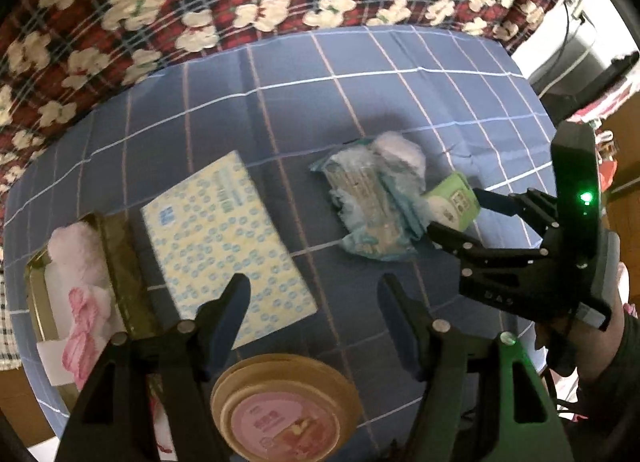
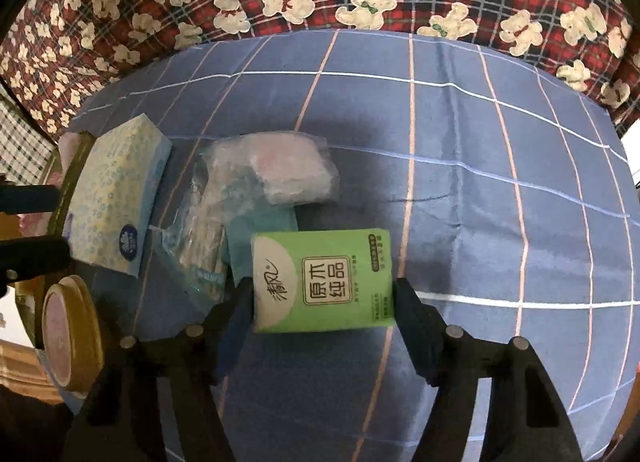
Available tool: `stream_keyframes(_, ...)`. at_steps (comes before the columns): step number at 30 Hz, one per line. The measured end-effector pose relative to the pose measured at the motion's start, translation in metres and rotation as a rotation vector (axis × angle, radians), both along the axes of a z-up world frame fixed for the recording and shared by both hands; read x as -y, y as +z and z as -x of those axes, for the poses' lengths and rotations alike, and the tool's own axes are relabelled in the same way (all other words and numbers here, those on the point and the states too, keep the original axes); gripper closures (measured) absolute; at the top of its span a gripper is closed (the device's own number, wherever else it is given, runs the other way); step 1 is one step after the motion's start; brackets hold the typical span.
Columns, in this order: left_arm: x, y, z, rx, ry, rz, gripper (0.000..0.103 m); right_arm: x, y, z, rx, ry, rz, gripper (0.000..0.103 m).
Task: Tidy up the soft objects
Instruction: 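Move the right tool to grasp the green tissue pack while the left tool grasps the cotton swab bag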
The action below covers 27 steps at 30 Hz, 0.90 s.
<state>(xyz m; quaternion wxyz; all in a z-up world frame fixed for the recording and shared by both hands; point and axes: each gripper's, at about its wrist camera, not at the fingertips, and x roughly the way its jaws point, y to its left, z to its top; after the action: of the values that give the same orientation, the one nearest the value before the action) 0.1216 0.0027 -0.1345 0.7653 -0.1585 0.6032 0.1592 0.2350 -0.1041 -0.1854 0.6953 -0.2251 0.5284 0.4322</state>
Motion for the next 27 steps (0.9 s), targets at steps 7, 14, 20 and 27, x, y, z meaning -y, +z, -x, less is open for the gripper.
stream_keyframes(7, 0.017, -0.013, -0.029, -0.033, -0.078, 0.026, 0.036, 0.028, 0.010, -0.008, -0.008, -0.069, -0.041, 0.034)
stream_keyframes(14, 0.028, -0.043, -0.053, -0.101, -0.141, 0.069, 0.036, 0.047, 0.016, -0.014, -0.003, -0.140, -0.069, 0.033)
stream_keyframes(20, 0.035, -0.061, -0.066, -0.136, -0.167, 0.054, 0.038, 0.063, 0.021, -0.015, 0.000, -0.192, -0.085, 0.033)
stream_keyframes(27, 0.034, -0.073, -0.073, -0.136, -0.138, 0.070, 0.040, 0.078, 0.024, -0.014, 0.005, -0.234, -0.085, 0.033)
